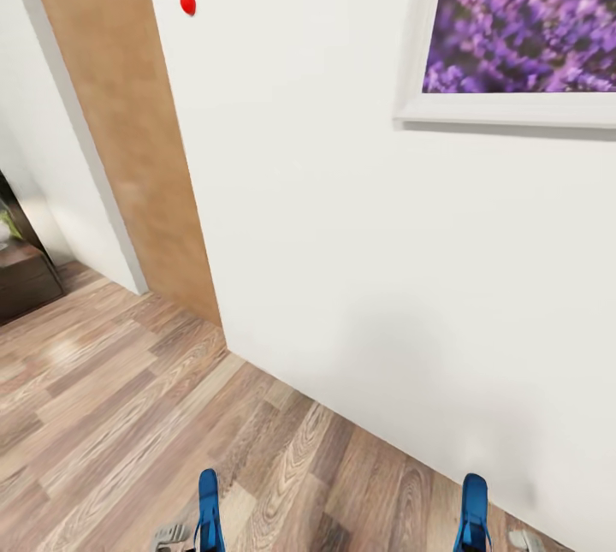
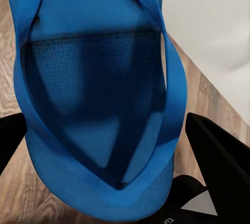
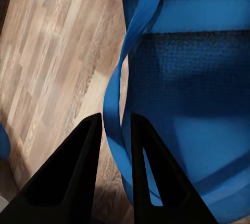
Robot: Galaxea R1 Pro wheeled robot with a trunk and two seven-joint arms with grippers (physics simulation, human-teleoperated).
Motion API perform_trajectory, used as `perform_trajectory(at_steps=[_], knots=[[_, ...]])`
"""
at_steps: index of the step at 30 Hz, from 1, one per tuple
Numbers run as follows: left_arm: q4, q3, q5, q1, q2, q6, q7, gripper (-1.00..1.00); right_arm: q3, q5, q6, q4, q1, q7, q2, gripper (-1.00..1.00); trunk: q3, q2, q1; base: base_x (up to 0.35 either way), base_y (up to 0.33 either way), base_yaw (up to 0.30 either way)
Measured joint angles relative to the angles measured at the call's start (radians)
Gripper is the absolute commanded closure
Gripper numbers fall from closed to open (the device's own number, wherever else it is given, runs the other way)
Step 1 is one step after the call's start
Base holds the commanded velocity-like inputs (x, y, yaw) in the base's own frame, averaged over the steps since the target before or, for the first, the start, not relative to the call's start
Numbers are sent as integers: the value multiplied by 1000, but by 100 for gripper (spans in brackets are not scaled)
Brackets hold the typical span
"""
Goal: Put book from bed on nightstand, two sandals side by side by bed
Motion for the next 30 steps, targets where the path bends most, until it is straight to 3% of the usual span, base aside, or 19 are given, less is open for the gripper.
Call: perform_trajectory(at_steps=[30], knots=[[0,0,0,0,0,0,0,100,0,1,0,0,0,0,0,100,0,0,0,0,0,288]])
